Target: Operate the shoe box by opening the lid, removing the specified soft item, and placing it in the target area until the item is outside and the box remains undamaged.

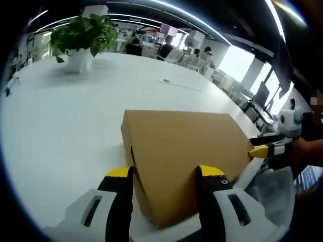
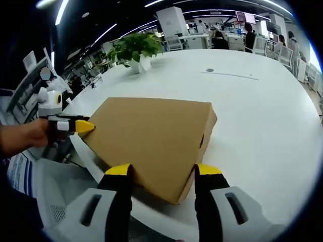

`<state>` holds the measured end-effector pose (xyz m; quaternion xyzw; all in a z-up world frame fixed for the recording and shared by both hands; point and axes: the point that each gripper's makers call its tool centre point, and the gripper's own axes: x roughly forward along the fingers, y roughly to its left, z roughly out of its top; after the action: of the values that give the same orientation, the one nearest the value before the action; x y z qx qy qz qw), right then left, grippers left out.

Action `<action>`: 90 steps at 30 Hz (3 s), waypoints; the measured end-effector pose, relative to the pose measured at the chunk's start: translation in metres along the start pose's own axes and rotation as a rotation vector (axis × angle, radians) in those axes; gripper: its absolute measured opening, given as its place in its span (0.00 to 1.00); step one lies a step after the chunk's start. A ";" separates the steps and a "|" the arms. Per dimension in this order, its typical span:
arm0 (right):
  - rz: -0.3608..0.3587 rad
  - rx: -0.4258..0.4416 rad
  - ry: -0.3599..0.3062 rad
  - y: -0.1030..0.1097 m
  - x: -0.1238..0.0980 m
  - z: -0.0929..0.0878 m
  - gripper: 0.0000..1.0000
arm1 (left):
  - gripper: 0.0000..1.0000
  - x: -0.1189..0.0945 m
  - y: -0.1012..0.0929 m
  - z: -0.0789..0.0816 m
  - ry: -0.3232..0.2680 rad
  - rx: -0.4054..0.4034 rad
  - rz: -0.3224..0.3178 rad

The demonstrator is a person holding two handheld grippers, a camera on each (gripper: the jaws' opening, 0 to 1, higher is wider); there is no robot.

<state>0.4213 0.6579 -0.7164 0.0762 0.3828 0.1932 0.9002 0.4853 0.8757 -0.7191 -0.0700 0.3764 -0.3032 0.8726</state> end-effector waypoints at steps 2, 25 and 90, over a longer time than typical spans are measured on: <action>0.003 -0.001 0.000 0.001 0.000 -0.001 0.45 | 0.49 -0.002 0.001 -0.002 -0.004 -0.005 0.002; 0.061 -0.051 -0.055 0.009 -0.013 -0.006 0.55 | 0.62 -0.032 -0.005 -0.001 -0.048 0.052 -0.031; 0.054 -0.222 -0.083 0.017 -0.030 0.003 0.42 | 0.45 -0.047 -0.017 -0.024 0.039 0.267 -0.002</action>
<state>0.3996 0.6611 -0.6894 -0.0057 0.3194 0.2551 0.9126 0.4350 0.8921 -0.7010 0.0524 0.3492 -0.3530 0.8664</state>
